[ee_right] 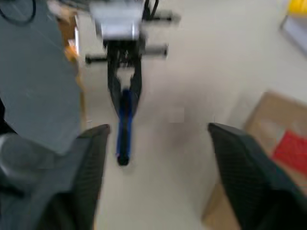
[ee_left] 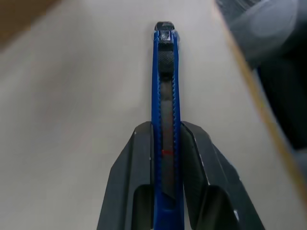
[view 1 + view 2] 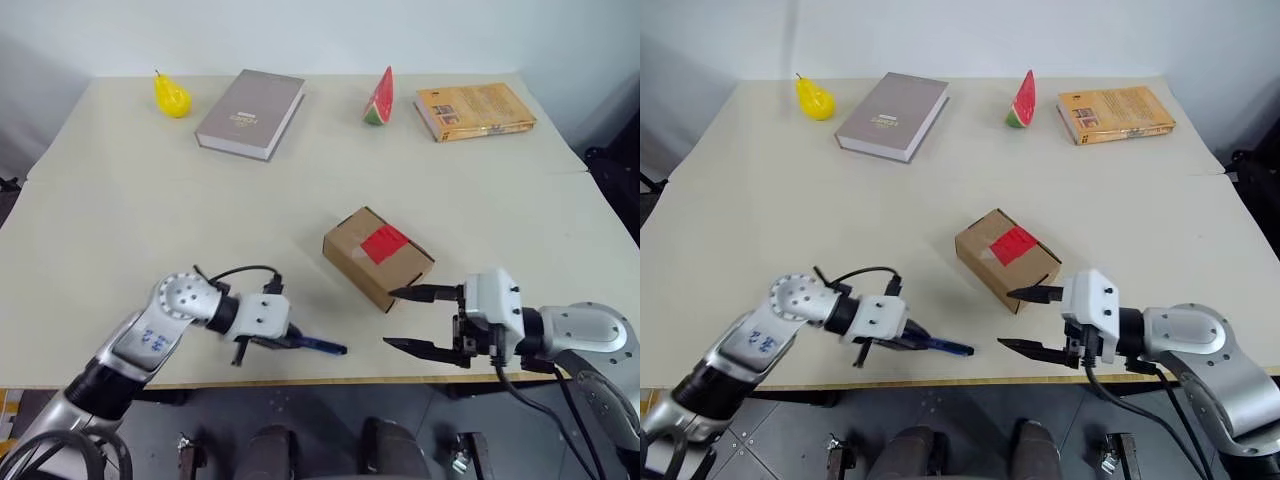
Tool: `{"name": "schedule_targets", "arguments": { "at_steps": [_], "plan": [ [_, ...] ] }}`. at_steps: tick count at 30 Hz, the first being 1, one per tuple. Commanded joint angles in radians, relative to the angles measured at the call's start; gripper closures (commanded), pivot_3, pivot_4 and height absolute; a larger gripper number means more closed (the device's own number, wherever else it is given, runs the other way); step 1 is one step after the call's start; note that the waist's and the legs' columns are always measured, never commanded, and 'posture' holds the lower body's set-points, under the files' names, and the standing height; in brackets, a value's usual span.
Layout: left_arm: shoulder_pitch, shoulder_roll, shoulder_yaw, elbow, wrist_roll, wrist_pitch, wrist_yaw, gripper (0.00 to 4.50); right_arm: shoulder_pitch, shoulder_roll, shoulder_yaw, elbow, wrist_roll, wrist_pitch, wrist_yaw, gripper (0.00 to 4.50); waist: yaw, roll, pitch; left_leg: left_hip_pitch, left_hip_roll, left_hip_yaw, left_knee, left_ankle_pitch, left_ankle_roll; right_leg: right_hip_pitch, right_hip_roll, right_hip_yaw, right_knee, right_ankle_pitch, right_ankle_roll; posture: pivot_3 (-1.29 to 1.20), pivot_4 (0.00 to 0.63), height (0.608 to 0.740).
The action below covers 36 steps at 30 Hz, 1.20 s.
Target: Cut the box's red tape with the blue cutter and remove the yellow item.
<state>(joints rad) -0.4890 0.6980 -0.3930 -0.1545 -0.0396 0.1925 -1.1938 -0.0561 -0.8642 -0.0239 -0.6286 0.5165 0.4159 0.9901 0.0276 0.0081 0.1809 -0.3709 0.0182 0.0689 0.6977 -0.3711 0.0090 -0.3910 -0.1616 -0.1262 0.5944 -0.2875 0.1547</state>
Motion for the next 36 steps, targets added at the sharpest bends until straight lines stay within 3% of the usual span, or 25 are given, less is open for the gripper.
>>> {"name": "schedule_targets", "arguments": {
  "at_steps": [1,6,13,23,36],
  "plan": [
    [-0.019,-0.066,-0.066,0.019,0.052,0.054,0.034,4.06,-0.003,-0.012,0.075,-0.026,-0.083,-0.003,-0.016,2.74,0.001,0.0,0.0,0.0,0.0,0.0,0.001,0.0,0.0,0.0,0.0,0.0,0.0,0.0,0.0,0.0,0.15,0.74],
    [-0.024,-0.111,-0.108,-0.023,0.092,0.158,0.057,4.06,0.033,-0.019,0.121,-0.023,-0.152,0.013,-0.039,4.47,0.018,-0.001,0.0,0.0,-0.001,0.0,0.003,0.0,0.002,0.002,-0.001,0.0,-0.001,0.001,0.001,0.0,0.15,0.74],
    [0.002,-0.138,-0.137,-0.092,0.1,0.262,0.095,4.06,0.024,0.002,0.168,-0.02,-0.164,0.117,-0.089,4.47,0.026,-0.002,-0.001,0.0,-0.001,-0.002,0.003,0.0,0.003,0.003,-0.001,0.0,-0.002,0.001,0.001,0.0,0.15,0.74],
    [0.028,-0.135,-0.152,-0.128,0.116,0.302,0.131,4.06,-0.017,0.011,0.144,0.041,-0.139,0.139,-0.083,4.47,0.027,-0.003,-0.001,0.002,-0.001,-0.005,0.003,0.0,0.003,0.007,-0.001,-0.001,-0.003,0.001,0.001,0.0,0.15,0.74],
    [0.037,-0.143,-0.163,-0.146,0.114,0.33,0.161,4.06,-0.026,0.052,0.211,0.078,-0.183,0.181,-0.117,4.47,0.026,-0.004,-0.002,0.003,-0.001,-0.005,0.004,0.0,0.003,0.009,-0.001,-0.002,-0.003,0.001,0.001,0.0,0.15,0.74]
  ]
}}
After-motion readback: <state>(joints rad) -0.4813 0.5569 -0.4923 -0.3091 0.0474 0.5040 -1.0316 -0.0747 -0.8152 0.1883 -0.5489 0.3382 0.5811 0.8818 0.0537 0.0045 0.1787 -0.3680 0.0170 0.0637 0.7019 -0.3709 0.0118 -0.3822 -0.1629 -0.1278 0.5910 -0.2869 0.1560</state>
